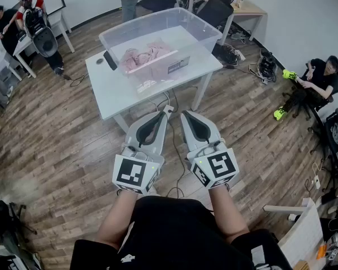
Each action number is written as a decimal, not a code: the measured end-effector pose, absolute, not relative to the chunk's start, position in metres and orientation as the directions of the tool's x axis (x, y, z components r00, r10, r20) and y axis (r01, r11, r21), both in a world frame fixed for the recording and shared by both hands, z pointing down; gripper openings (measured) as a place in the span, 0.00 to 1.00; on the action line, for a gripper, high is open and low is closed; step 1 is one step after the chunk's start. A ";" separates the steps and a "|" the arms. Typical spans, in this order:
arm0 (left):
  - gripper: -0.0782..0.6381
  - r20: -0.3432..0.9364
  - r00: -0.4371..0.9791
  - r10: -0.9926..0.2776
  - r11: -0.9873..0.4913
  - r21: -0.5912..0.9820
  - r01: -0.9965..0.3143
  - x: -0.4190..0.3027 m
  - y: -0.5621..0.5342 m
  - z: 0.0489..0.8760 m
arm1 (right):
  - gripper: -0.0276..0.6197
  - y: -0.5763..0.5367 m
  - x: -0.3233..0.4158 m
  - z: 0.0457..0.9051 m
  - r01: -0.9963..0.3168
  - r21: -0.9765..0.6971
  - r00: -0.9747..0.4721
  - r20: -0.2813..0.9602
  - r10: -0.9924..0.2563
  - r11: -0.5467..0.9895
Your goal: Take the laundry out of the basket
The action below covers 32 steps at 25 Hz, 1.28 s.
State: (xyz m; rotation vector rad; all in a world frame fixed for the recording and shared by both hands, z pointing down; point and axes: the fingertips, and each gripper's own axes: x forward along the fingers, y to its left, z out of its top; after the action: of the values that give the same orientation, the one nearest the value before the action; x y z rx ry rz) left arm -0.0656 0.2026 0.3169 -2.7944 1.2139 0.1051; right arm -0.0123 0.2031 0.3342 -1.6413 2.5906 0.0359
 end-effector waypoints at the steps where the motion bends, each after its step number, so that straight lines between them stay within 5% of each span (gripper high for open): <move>1: 0.12 -0.097 0.678 -0.728 -0.676 -0.059 -0.734 -0.066 0.203 0.318 | 0.04 0.203 -0.012 0.335 -0.903 -0.023 -0.426 -0.076 -0.901 0.429; 32: 0.12 -0.113 0.703 -0.702 -0.698 -0.086 -0.711 -0.141 0.165 0.323 | 0.04 0.162 -0.079 0.334 -0.917 -0.005 -0.397 -0.066 -0.916 0.398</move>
State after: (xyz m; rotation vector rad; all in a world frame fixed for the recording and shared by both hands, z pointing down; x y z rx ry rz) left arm -0.1414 0.1652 0.3234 -2.7847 1.1603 0.1077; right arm -0.0785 0.1624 0.3343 -1.6920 2.5781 0.0493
